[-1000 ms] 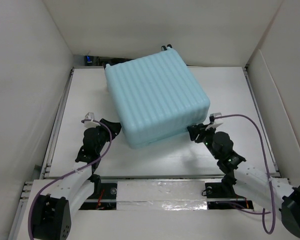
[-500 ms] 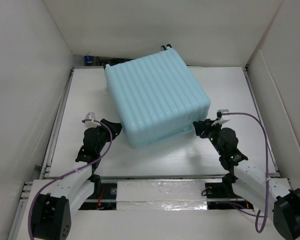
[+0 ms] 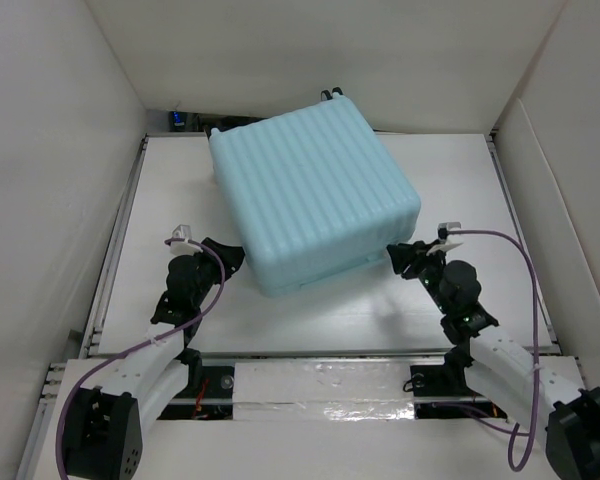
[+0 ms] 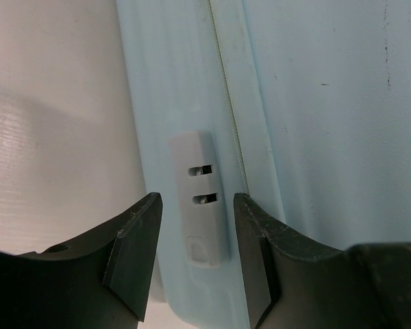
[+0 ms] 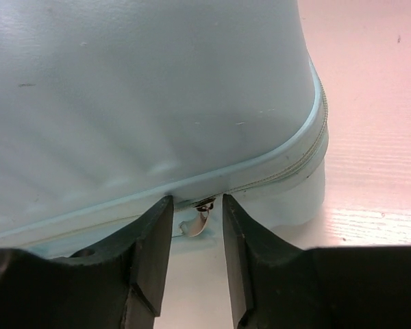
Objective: Pack the luggage
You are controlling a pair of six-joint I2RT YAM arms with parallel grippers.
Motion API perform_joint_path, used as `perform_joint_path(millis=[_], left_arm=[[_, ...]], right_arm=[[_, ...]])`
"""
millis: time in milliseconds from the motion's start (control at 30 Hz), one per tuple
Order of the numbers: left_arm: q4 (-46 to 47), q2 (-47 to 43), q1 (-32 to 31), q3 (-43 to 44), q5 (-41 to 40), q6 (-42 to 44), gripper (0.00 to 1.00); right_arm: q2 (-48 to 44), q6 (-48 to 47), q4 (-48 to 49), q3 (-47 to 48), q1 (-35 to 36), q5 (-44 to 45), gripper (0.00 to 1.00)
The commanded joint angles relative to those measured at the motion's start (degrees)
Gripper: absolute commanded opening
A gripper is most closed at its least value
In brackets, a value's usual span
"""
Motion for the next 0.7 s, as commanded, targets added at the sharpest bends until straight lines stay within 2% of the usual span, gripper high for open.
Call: perform_joint_path(millis=[0, 100, 233, 333, 667], left_arm=[[2.9, -1.1, -0.9, 0.7, 3.0, 0.3, 0.43], [3.0, -1.3, -0.9, 0.9, 3.0, 0.3, 0.43], [3.2, -0.7, -0.9, 1.1, 3.2, 0.3, 0.43], [3.2, -1.0, -0.9, 0.9, 3.3, 0.3, 0.43], [2.9, -1.5, -0.9, 0.8, 3.5, 0.5, 0.43]], right_arm=[[-4.5, 0.4, 0.4, -1.5, 0.0, -1.4, 0.43], [-5.6, 0.5, -0.4, -2.4, 0.0, -1.4, 0.45], [-2.1, -0.2, -0.4, -0.9, 0.0, -4.0, 0.39], [0.2, 0.4, 1.3, -0.9, 0.0, -3.5, 0.35], [6.3, -1.1, 8.5, 0.9, 0.0, -3.8, 0.35]])
